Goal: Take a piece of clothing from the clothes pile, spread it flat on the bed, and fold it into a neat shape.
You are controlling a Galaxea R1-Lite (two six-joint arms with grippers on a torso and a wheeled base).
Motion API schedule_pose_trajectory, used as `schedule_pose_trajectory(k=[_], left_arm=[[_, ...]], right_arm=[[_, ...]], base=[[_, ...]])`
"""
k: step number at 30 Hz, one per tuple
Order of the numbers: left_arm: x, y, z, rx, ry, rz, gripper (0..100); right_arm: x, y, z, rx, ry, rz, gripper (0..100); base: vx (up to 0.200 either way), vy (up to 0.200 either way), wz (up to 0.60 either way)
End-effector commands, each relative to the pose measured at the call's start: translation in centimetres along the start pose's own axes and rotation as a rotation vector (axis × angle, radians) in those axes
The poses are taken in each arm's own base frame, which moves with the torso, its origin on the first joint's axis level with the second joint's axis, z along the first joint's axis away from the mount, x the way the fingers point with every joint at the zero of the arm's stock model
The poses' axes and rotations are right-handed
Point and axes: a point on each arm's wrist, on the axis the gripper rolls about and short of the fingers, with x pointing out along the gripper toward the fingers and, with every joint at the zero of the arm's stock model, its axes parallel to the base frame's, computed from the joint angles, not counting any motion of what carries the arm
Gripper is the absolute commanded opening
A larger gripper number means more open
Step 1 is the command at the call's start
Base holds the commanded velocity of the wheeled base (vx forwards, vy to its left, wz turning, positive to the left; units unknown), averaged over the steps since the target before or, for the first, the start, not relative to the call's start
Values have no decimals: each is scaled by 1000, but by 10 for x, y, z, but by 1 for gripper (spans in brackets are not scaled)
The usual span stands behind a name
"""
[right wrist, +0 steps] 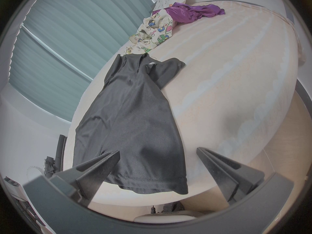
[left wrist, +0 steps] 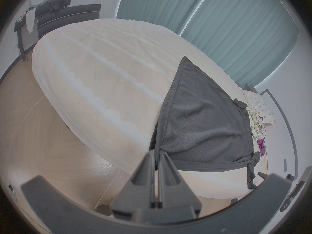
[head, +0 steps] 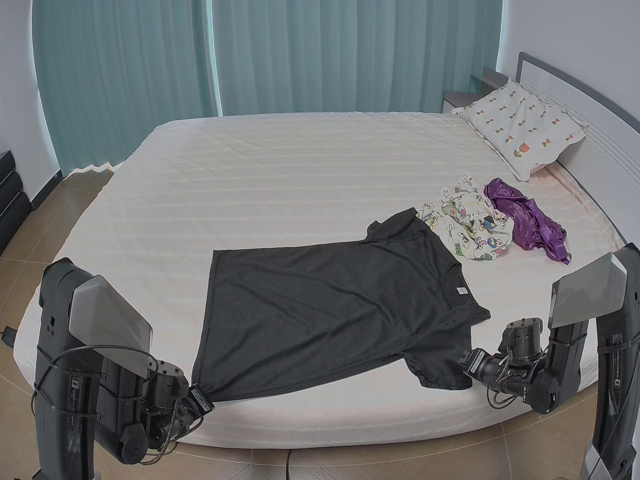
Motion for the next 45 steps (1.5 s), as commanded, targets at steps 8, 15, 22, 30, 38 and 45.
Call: schedule_pose_trajectory(k=[8, 15, 22, 30, 38, 45], left_arm=[[0, -1, 1, -2, -8, -7, 0], [0, -1, 1, -2, -8, -7, 0], [0, -1, 1, -2, -8, -7, 0], [0, -1, 1, -4, -10, -9, 0], [-1, -3, 3, -8, -21, -15, 0], [-20, -5, 12, -13, -74, -17, 0]], right_arm=[[-6, 11, -20, -45, 67, 20, 100], [-5, 10, -21, -46, 68, 15, 100], [-15, 5, -26, -77, 88, -17, 0], [-39, -7, -18, -75, 84, -57, 0], [-68, -22, -15, -117, 122, -78, 0], [-97, -23, -10, -187, 111, -64, 0]], base=[[0, 0, 0], [0, 0, 0], [0, 0, 0], [0, 0, 0], [0, 0, 0], [0, 0, 0]])
